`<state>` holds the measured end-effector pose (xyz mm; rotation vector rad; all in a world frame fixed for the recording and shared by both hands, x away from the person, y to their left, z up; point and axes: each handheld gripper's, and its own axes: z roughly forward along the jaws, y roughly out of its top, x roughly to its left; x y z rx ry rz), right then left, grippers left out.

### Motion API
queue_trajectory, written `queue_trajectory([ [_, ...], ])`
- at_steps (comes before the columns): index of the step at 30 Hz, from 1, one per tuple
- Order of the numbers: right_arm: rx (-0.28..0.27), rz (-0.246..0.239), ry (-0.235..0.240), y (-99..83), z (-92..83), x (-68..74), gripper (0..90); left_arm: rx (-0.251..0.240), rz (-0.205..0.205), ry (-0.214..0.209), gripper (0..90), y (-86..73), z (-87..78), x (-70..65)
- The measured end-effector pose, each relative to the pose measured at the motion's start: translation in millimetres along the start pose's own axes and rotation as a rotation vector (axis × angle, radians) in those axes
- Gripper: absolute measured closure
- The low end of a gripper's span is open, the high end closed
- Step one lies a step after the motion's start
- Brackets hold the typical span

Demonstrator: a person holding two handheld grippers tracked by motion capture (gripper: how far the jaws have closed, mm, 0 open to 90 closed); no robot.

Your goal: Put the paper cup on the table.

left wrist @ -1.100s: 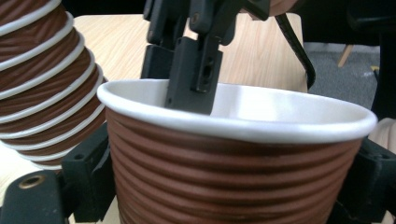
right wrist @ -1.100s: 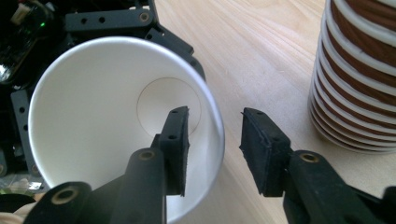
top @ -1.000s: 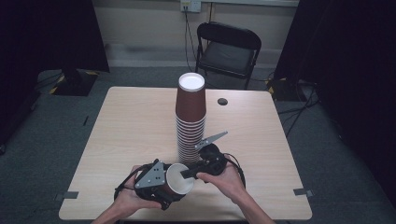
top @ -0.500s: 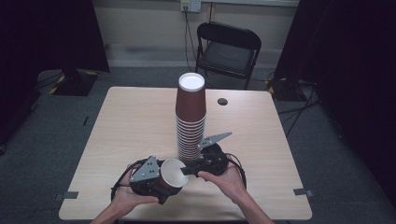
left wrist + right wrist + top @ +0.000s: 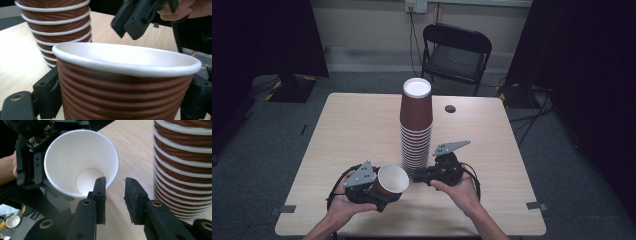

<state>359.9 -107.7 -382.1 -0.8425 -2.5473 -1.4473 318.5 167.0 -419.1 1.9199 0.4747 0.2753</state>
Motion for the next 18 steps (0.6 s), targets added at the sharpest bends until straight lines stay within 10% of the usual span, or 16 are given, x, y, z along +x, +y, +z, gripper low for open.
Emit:
queue_trajectory([
  [18,-0.125,0.031,-0.107,-18.4,-33.7,-11.2,66.3,-0.089,-0.128,0.141,10.8,-0.7,-22.8,26.0],
])
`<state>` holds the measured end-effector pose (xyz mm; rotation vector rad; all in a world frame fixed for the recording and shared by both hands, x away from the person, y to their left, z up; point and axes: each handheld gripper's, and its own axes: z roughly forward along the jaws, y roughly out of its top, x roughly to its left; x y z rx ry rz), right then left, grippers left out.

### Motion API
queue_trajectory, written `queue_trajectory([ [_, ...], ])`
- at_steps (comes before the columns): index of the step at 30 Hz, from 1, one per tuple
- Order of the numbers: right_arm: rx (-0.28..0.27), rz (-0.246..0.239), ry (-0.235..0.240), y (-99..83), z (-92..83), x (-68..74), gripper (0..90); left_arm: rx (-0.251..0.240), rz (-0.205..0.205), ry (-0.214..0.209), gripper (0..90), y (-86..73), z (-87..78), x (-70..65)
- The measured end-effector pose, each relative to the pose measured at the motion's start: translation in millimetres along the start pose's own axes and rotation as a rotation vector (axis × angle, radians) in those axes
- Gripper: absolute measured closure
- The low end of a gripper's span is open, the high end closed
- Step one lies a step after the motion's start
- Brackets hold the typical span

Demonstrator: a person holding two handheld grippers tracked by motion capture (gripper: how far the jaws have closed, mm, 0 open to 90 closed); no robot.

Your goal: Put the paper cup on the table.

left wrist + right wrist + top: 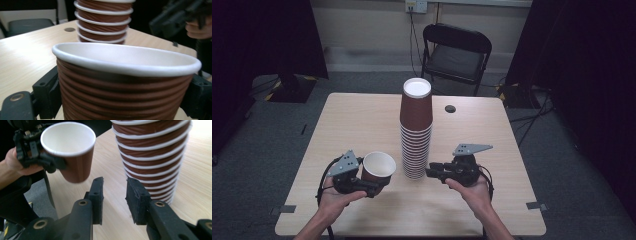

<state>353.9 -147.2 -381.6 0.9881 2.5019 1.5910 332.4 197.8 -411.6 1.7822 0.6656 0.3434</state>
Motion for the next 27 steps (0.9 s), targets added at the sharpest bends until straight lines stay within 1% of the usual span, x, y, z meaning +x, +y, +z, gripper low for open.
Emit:
queue_trajectory([
  [1,-0.001,0.002,-0.006,-1.0,-1.5,-0.5,65.4,-0.006,0.002,0.010,10.8,0.0,-1.0,1.2],
  [2,-0.001,0.004,-0.013,-2.1,-3.1,-1.0,65.3,-0.010,-0.007,0.025,10.8,0.1,-1.8,2.4],
  [3,-0.006,0.004,-0.029,-3.7,-5.3,-1.4,65.0,-0.013,-0.016,0.031,10.8,0.0,-2.3,3.6],
  [4,-0.015,0.001,-0.044,-5.1,-7.5,-1.9,63.4,-0.011,-0.016,0.047,10.8,0.0,-3.1,4.7],
  [5,-0.022,0.004,-0.050,-6.0,-8.9,-2.6,62.7,-0.011,-0.029,0.063,10.8,0.1,-3.8,6.0],
  [7,-0.040,0.011,-0.065,-9.0,-12.9,-4.8,61.5,-0.020,-0.035,0.092,10.8,0.3,-5.7,9.1],
  [9,-0.043,0.011,-0.081,-11.7,-16.5,-6.2,60.7,-0.018,-0.038,0.121,10.8,1.1,-7.4,12.1],
  [12,-0.047,0.012,-0.093,-15.0,-21.3,-6.5,59.7,-0.022,-0.046,0.162,11.0,2.5,-8.4,14.5],
  [14,-0.048,0.013,-0.103,-18.1,-25.0,-7.1,59.1,-0.033,-0.048,0.168,11.0,4.1,-8.6,15.3],
  [19,-0.054,0.036,-0.127,-27.9,-33.0,-12.6,56.5,-0.056,-0.050,0.207,11.0,9.9,-7.8,21.1],
  [21,-0.055,0.045,-0.139,-31.7,-37.3,-15.6,55.5,-0.058,-0.041,0.216,11.0,11.4,-7.4,24.1],
  [22,-0.057,0.048,-0.144,-32.8,-38.8,-16.5,54.9,-0.066,-0.033,0.216,11.0,12.3,-7.1,27.2],
  [23,-0.059,0.052,-0.149,-34.5,-40.8,-18.2,54.5,-0.065,-0.035,0.220,11.0,13.1,-6.8,29.3],
  [25,-0.057,0.056,-0.161,-36.7,-43.4,-20.2,53.5,-0.071,-0.038,0.234,11.0,15.3,-5.9,34.4],
  [27,-0.060,0.058,-0.164,-38.9,-45.0,-21.9,53.4,-0.070,-0.031,0.249,11.0,18.0,-4.2,39.3],
])
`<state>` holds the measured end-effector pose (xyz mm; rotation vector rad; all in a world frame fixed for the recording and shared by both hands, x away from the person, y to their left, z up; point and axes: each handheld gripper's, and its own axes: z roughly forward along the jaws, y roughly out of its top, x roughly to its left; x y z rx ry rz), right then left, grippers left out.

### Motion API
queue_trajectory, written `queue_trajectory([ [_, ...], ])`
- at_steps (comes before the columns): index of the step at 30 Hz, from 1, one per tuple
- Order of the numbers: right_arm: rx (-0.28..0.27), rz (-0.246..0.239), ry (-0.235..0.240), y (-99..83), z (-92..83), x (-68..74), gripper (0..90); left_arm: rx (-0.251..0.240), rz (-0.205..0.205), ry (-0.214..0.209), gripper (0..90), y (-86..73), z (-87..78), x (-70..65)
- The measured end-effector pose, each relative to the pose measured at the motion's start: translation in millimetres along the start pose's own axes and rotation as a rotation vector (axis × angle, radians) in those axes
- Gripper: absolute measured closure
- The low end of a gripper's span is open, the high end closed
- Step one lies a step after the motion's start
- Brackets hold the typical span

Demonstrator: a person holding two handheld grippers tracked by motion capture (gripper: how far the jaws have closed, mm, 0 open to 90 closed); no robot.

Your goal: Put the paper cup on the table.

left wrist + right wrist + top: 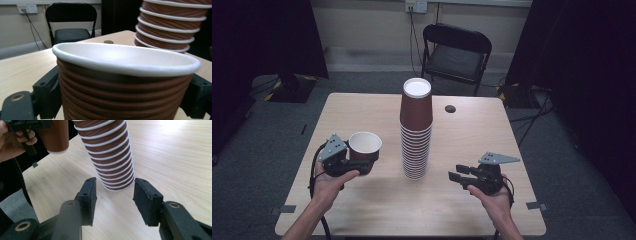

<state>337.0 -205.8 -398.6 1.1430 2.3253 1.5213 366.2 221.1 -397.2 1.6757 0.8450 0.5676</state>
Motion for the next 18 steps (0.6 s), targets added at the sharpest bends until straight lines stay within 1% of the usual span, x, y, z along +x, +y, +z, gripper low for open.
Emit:
queue_trajectory([
  [1,-0.002,0.001,-0.004,-1.1,-0.6,-0.5,53.1,0.003,0.002,0.007,11.0,1.3,1.4,2.5],
  [2,-0.001,0.003,-0.006,-2.3,-1.0,-1.1,53.3,0.002,-0.010,0.009,11.0,2.3,3.3,4.6],
  [3,0.002,0.005,-0.002,-3.5,-1.2,-1.7,54.1,0.011,-0.010,0.018,11.0,3.4,4.9,5.5],
  [4,0.003,0.004,-0.003,-4.5,-1.3,-2.0,54.2,0.019,0.003,0.034,11.0,4.8,7.1,6.0],
  [5,0.003,0.006,-0.003,-5.7,-1.5,-2.4,54.1,0.018,0.002,0.039,10.9,6.9,9.5,7.7],
  [6,0.002,0.007,0.001,-7.2,-1.4,-3.6,53.8,0.011,-0.015,0.036,10.9,8.6,11.5,9.5],
  [7,0.007,0.008,-0.005,-8.4,-1.3,-4.4,53.1,0.009,-0.020,0.042,10.9,9.9,13.3,10.2],
  [8,0.010,0.009,-0.009,-9.2,-1.1,-5.3,52.6,-0.004,-0.017,0.054,10.9,11.5,16.3,11.5],
  [11,0.018,0.020,-0.025,-13.3,-1.9,-10.2,47.3,0.010,-0.009,0.068,10.8,14.3,23.1,16.3],
  [13,0.018,0.028,-0.033,-16.3,-2.9,-12.5,44.6,0.019,-0.007,0.069,10.6,15.7,28.7,20.6],
  [14,0.016,0.029,-0.037,-17.5,-2.8,-13.3,40.5,0.007,-0.001,0.070,10.5,15.8,31.9,22.9],
  [15,0.023,0.028,-0.043,-18.8,-2.4,-13.8,37.5,-0.011,0.010,0.087,10.6,15.2,35.2,25.1],
  [16,0.032,0.028,-0.049,-20.1,-1.6,-14.0,35.8,-0.023,0.021,0.086,10.6,14.6,38.5,27.7],
  [18,0.036,0.029,-0.052,-21.4,-0.7,-14.3,33.4,-0.007,0.007,0.084,10.5,13.7,45.1,33.0],
])
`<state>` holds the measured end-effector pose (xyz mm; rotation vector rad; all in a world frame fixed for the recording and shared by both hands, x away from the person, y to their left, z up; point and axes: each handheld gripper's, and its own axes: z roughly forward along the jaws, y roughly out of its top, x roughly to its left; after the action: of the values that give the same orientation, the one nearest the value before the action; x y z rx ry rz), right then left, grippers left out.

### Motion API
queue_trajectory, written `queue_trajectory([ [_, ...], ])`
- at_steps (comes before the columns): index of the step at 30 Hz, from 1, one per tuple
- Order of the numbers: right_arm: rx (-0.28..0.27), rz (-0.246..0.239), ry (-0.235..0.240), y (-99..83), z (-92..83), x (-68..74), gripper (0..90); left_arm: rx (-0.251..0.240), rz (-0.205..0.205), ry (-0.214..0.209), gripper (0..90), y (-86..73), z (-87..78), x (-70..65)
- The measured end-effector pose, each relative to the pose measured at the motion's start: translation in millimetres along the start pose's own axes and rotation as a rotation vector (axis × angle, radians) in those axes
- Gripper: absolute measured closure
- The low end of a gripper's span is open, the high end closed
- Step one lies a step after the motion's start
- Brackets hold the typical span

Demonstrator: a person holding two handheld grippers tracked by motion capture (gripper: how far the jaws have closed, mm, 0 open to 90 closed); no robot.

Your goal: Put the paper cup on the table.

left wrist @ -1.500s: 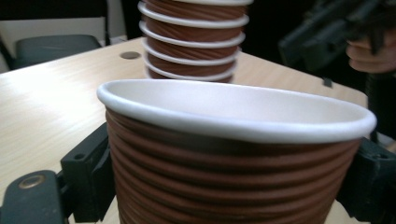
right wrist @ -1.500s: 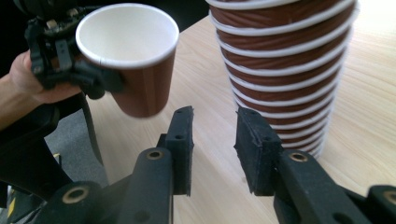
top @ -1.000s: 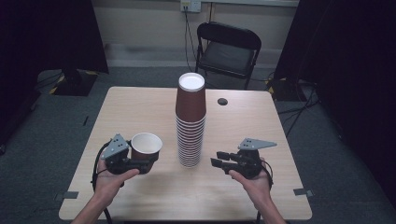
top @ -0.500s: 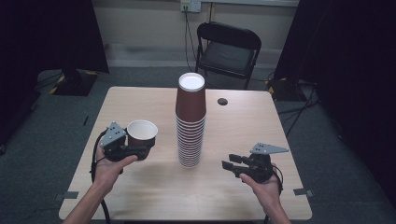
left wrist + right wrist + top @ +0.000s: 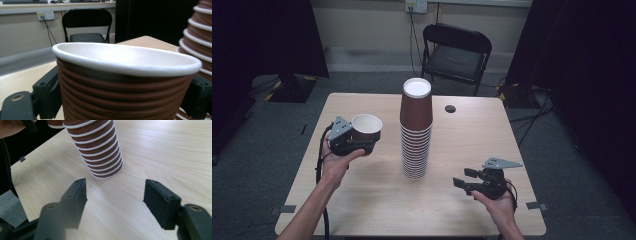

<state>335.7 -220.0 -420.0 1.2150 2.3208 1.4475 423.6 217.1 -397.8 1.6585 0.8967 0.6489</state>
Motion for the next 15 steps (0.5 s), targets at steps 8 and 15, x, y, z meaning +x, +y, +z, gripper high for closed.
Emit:
queue_trajectory([
  [8,-0.013,0.011,0.002,-0.9,3.4,-2.3,32.8,-0.003,-0.008,0.038,10.7,-1.1,25.2,5.5],
  [15,-0.008,0.009,0.007,-2.8,4.9,-1.9,33.0,0.024,-0.055,0.055,10.6,-12.8,47.4,18.6],
])
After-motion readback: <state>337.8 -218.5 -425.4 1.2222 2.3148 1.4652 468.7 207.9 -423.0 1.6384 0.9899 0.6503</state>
